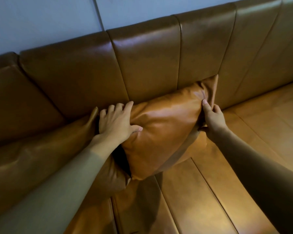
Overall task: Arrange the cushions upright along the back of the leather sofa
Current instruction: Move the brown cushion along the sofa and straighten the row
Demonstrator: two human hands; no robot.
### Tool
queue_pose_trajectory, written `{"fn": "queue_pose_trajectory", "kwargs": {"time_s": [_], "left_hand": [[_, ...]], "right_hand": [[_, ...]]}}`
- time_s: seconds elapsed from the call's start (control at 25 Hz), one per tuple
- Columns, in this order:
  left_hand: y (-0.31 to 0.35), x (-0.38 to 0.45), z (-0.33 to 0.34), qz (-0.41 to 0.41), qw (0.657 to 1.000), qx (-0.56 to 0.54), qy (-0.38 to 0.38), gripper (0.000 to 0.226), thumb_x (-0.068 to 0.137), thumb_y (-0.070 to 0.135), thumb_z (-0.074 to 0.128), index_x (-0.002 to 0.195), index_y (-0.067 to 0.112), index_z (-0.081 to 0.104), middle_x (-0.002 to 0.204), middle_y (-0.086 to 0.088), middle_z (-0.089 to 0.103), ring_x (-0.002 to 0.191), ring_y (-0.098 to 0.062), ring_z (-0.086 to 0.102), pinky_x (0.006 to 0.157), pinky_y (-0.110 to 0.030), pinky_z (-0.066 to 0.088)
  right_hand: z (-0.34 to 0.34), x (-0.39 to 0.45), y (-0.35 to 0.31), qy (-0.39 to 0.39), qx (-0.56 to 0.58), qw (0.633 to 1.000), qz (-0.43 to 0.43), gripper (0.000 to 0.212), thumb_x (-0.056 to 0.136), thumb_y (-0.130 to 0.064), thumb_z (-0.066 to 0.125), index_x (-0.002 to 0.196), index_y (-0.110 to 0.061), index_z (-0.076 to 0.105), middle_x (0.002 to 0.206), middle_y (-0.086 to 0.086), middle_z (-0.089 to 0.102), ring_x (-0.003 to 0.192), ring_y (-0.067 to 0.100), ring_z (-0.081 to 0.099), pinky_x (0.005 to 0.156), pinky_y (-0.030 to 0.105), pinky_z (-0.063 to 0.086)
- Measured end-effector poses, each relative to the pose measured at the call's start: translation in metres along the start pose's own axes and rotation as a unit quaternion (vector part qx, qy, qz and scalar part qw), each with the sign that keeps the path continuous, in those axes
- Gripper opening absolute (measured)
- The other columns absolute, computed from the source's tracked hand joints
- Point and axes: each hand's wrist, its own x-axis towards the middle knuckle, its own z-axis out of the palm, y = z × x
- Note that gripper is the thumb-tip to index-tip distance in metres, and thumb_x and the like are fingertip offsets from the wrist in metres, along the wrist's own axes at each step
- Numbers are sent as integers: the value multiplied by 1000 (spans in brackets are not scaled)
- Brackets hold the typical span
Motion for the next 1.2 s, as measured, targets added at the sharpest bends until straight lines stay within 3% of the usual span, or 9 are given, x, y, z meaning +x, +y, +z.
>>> {"fn": "queue_pose_trajectory", "kwargs": {"time_s": [0.12,0.24,0.32,0.4,0.48,0.6,0.8,0.88,1.2], "left_hand": [[-7,-8,-6,32,999,-3,24,94,80,73,54,153,26,19,158,-7,26,146,-28,21,120,-46,9],[-35,-29,-18,54,985,-40,157,66,90,66,43,143,27,42,149,-2,43,140,-22,33,120,-45,10],[-63,-43,-27,-13,975,-103,198,58,92,63,42,138,29,47,144,1,48,137,-23,37,119,-48,14],[-99,-54,-34,-83,982,-131,111,68,88,70,41,144,32,37,151,1,39,142,-26,29,118,-53,11],[-132,-66,-36,-112,987,-111,-40,88,79,80,42,151,36,18,159,1,22,147,-28,15,116,-58,6],[-175,-84,-35,-117,972,-72,-190,110,68,84,52,153,40,-4,164,5,-1,150,-28,-2,115,-65,1],[-206,-92,-27,-123,971,-71,-193,114,67,73,68,152,42,-2,163,2,2,149,-32,-1,110,-73,-2],[-207,-91,-22,-116,975,-76,-172,112,67,72,69,152,41,2,162,0,7,148,-35,5,110,-74,-1],[-209,-93,-15,-108,980,-80,-146,110,67,72,69,151,40,6,160,0,12,146,-36,9,110,-73,3]], "right_hand": [[10,-4,-12,87,-127,988,-31,68,93,-49,56,146,-14,32,146,13,43,131,36,45,104,56,43],[42,-39,-32,187,-305,914,-191,59,94,-30,55,146,-16,31,159,11,22,146,33,20,114,57,23],[77,-72,-38,119,-386,863,-305,54,92,-35,55,141,-19,39,158,8,26,148,29,14,114,59,15],[121,-103,-40,-62,-458,813,-354,54,91,-47,54,139,-24,43,154,2,35,148,26,14,114,62,7],[159,-123,-39,-218,-541,738,-338,71,86,-59,55,148,-32,31,160,-3,25,150,24,6,113,67,-3],[187,-128,-37,-268,-654,651,-276,95,79,-60,65,153,-39,9,164,-7,4,151,27,-8,110,72,-7],[179,-123,-39,-192,-642,685,-288,65,81,-52,70,136,-33,40,133,3,45,135,34,31,107,77,5],[175,-124,-39,-192,-611,707,-300,58,81,-50,71,131,-31,46,127,2,48,131,34,35,107,77,7],[190,-134,-26,-189,-588,716,-325,59,80,-53,70,129,-26,50,125,7,51,128,35,38,110,73,15]]}}
